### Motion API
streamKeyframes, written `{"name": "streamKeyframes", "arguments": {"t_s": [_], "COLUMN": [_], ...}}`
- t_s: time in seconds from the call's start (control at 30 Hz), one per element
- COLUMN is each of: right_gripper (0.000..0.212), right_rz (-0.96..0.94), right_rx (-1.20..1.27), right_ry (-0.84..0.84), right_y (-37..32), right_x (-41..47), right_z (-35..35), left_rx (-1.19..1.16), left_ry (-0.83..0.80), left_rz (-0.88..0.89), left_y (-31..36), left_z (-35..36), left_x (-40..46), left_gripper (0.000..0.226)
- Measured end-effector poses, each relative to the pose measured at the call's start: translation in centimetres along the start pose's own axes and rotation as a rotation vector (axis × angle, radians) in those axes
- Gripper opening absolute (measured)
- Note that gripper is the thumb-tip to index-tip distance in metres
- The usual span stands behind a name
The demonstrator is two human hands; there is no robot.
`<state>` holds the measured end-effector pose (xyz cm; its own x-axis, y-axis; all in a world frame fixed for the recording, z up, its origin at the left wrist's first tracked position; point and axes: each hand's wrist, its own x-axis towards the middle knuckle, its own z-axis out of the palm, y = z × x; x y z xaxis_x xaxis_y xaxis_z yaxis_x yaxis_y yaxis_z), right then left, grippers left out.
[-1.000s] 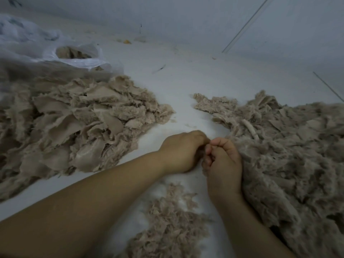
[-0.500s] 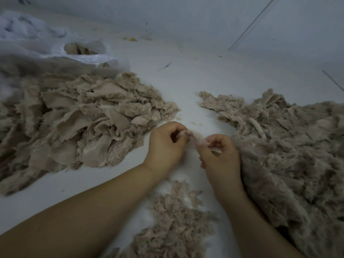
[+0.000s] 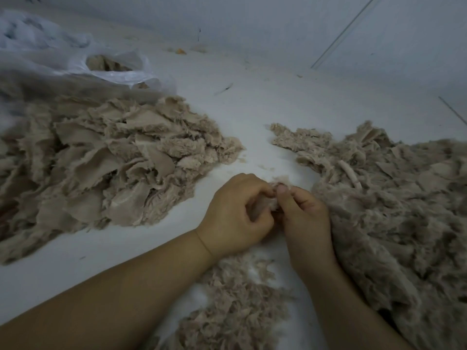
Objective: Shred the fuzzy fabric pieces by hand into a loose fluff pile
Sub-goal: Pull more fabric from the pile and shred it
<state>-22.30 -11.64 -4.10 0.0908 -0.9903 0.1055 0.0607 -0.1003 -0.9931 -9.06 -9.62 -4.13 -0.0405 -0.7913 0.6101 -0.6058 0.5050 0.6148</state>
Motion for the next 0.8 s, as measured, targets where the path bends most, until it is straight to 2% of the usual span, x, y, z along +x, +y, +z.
{"name": "streamKeyframes", "arguments": {"t_s": [0.07,0.17,0.27,0.4,0.47,0.5,0.6,0.63,0.67,0.73,0.8], "right_gripper": [0.034,0.035,0.041,0.036,0.039,0.043,0.044,0.044,0.045,0.044,0.041], "right_rz": [-0.019,-0.05,-0.094,-0.061,0.011,0.038,0.052,0.051,0.048,0.04,0.036], "right_rx": [-0.032,-0.136,-0.232,-0.204,-0.124,-0.1,-0.099,-0.098,-0.095,-0.084,-0.071], "right_ry": [-0.022,-0.08,-0.147,-0.121,-0.042,-0.009,0.055,0.061,0.053,0.017,0.0], "right_y": [0.1,0.3,0.4,0.5,0.4,0.4,0.2,0.1,0.0,-0.1,-0.1], "right_x": [0.0,-0.2,-0.4,-0.2,0.0,0.1,0.3,0.3,0.3,0.1,0.1], "right_z": [0.0,0.2,0.3,0.0,-0.2,-0.3,-0.3,-0.3,-0.2,-0.1,0.0], "left_rx": [-0.163,-0.287,-0.433,-0.567,-0.615,-0.641,-0.738,-0.74,-0.734,-0.648,-0.532], "left_ry": [0.056,-0.027,-0.071,0.229,0.258,0.176,-0.299,-0.389,-0.409,-0.388,-0.404], "left_rz": [-0.177,-0.363,-0.414,-0.634,-0.662,-0.631,-0.505,-0.513,-0.543,-0.576,-0.544], "left_y": [-0.1,-0.4,-0.7,-2.2,-2.6,-2.8,-2.4,-2.3,-2.2,-1.8,-1.3], "left_z": [-0.4,-0.6,-0.5,-0.4,-0.7,-1.0,-2.5,-2.9,-3.1,-3.0,-2.4], "left_x": [0.2,0.7,0.7,1.2,1.2,1.1,0.9,1.0,1.2,1.4,1.3], "left_gripper": [0.021,0.028,0.009,0.026,0.025,0.022,0.011,0.01,0.011,0.027,0.023]}}
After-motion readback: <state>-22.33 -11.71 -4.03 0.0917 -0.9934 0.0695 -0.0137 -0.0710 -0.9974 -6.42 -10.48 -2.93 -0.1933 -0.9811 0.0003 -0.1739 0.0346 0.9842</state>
